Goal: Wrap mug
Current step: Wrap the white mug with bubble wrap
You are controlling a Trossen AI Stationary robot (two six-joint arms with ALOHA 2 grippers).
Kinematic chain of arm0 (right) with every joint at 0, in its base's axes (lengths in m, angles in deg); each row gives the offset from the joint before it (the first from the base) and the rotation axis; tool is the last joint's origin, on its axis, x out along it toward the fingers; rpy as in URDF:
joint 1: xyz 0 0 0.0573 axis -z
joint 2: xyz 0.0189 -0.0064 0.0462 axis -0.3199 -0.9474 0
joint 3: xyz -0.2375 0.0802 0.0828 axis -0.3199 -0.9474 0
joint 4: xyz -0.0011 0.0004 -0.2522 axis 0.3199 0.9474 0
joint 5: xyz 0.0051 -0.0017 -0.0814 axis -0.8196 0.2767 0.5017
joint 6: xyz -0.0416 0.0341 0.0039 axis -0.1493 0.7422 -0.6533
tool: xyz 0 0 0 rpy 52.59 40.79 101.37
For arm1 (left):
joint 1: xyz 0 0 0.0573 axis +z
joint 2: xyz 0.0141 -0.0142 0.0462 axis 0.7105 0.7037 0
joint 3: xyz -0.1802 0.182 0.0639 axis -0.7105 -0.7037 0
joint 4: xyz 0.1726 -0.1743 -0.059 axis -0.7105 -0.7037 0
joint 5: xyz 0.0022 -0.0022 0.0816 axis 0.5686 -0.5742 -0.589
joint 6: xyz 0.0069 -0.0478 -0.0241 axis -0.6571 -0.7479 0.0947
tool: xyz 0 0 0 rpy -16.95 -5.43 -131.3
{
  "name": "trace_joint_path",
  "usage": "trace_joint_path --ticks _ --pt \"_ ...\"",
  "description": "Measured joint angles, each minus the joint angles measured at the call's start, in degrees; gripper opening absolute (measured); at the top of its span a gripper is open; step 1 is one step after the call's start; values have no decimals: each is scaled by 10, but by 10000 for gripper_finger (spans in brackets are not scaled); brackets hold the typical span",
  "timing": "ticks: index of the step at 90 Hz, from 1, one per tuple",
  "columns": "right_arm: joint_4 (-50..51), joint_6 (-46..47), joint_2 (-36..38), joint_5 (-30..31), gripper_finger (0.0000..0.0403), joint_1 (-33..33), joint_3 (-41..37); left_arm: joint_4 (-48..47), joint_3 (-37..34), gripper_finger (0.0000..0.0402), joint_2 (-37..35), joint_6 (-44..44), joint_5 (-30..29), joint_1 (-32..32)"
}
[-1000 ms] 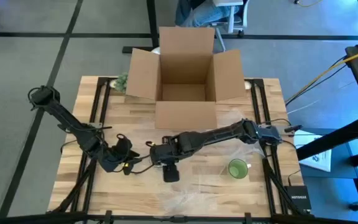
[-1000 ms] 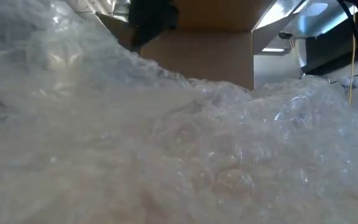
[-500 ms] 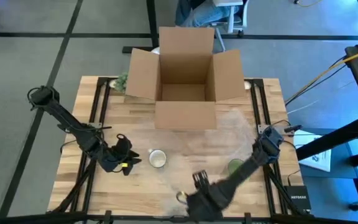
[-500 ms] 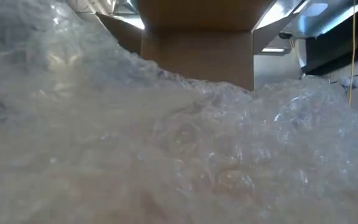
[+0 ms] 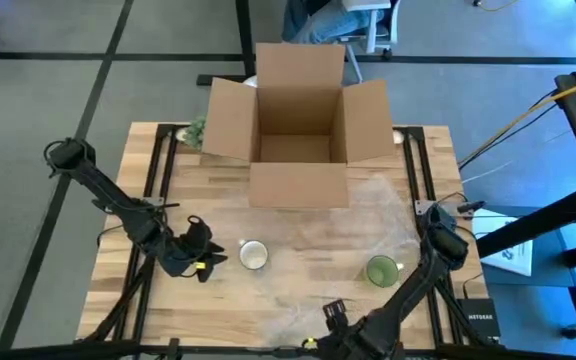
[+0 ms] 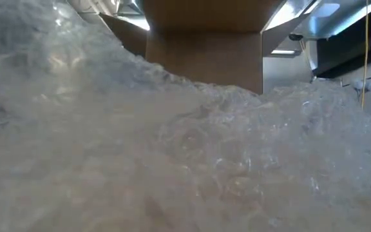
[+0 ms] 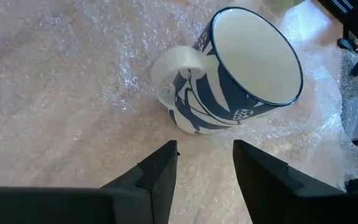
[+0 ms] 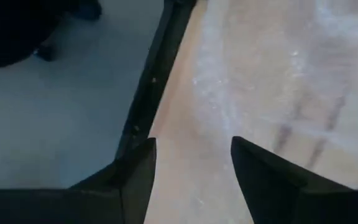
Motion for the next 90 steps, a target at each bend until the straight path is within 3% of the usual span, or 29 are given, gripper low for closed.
trace_joint_path --ticks 10,20,40,72,90 --pt "-4 42 0 80 193 1 -26 0 0 140 0 -3 -4 0" --pt "7 60 -1 104 175 7 -30 1 0 140 0 -8 -9 0" --pt "22 26 1 73 15 8 14 1 0 140 0 -12 -10 0" --pt "205 -73 5 154 1 72 231 17 0 140 0 -12 -10 0" --pt "212 -112 6 203 0 155 320 39 0 140 0 18 -10 0"
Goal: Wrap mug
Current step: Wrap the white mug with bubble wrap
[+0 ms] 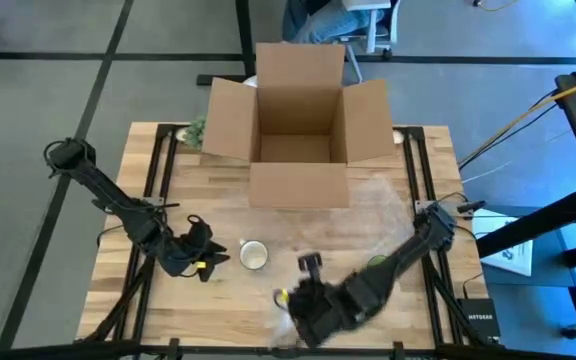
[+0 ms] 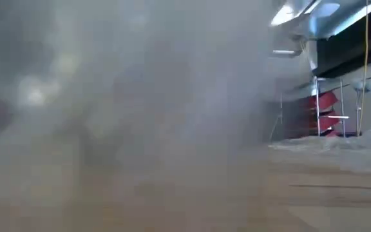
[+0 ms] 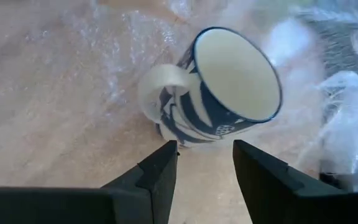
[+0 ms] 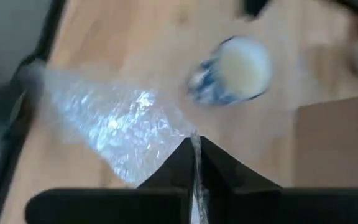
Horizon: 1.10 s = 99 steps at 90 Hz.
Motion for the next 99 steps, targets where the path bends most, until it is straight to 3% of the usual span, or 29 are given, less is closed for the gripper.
trace_joint_path --ticks 14,35,77,90,99 --pt "-41 -11 0 12 0 75 -9 6 0 140 0 11 8 0" --pt "-164 -26 0 -36 0 160 -63 20 4 140 -19 30 19 0" --pt "-316 -42 -1 -67 0 215 -170 -39 59 140 -111 147 139 -29" --pt "-332 -53 -1 -78 0 214 -170 -72 59 140 -133 94 211 -33" --pt "-333 -73 -1 -82 0 214 -170 -65 59 140 -136 24 204 -57"
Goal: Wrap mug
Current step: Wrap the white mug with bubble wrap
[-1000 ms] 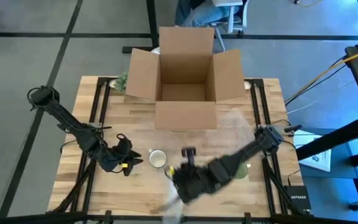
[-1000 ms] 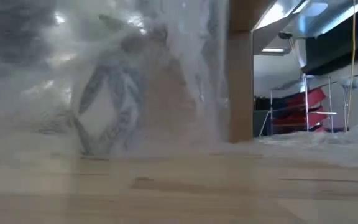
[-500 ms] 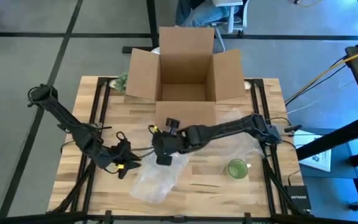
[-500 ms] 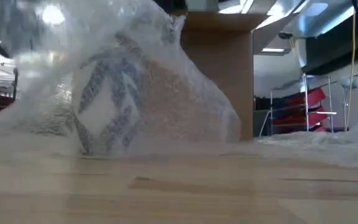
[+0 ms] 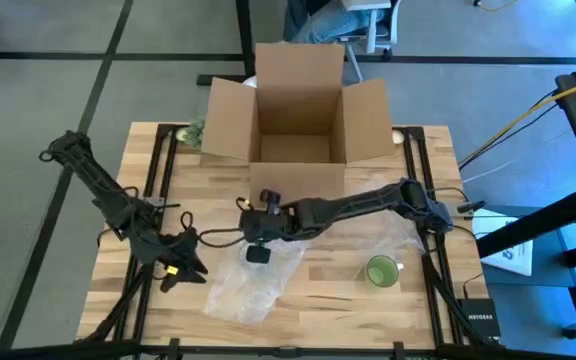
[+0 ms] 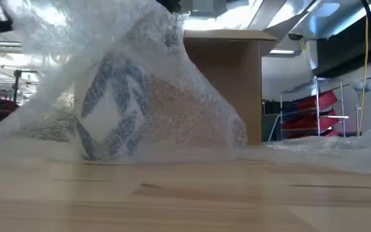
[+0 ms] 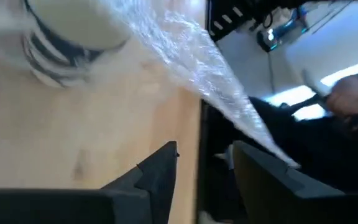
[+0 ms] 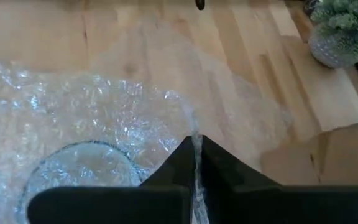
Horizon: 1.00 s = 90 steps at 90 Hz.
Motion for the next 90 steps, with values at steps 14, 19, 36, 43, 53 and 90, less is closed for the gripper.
trace_joint_path --ticks 14,19,36,43,53,90 --pt "2 -41 0 13 0 0 0 23 0 140 2 -15 -110 -72" --pt "2 -43 0 26 0 1 0 23 0 140 0 -16 -172 -93" --pt "2 -40 0 59 0 2 0 80 0 140 12 37 -330 -90" --pt "1 -30 -3 61 0 2 0 117 0 140 19 89 -326 -67" --pt "3 -29 -8 65 0 2 0 156 0 140 32 160 -314 -45" --pt "1 -9 -26 53 0 4 0 158 0 140 157 235 -254 47"
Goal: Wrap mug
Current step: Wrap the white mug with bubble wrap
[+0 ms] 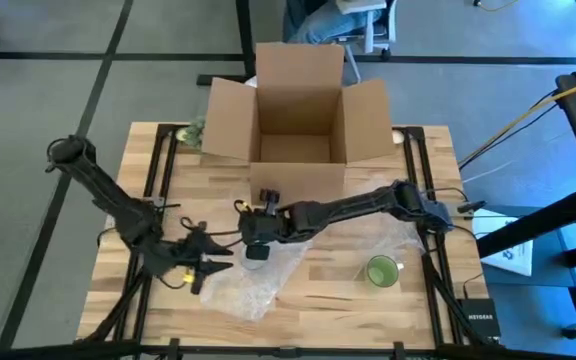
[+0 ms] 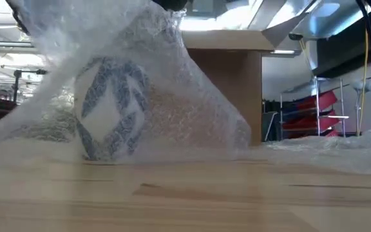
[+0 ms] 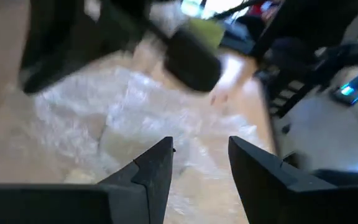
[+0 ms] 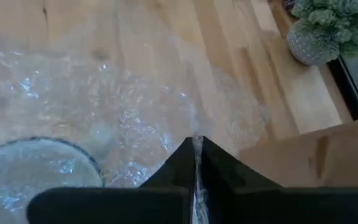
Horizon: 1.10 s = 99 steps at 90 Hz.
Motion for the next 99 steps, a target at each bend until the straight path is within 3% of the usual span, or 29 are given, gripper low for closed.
trace_joint_path --ticks 35,54,80,99 --pt "0 3 0 -63 8 0 0 -14 1 140 99 -7 56 85" --pt "46 0 13 -101 82 0 41 -23 1 140 96 -8 57 87" --pt "171 -31 19 -279 183 -10 124 -32 1 140 89 -12 60 87" --pt "134 -117 13 -270 197 -61 69 -36 -1 140 72 -11 67 87"
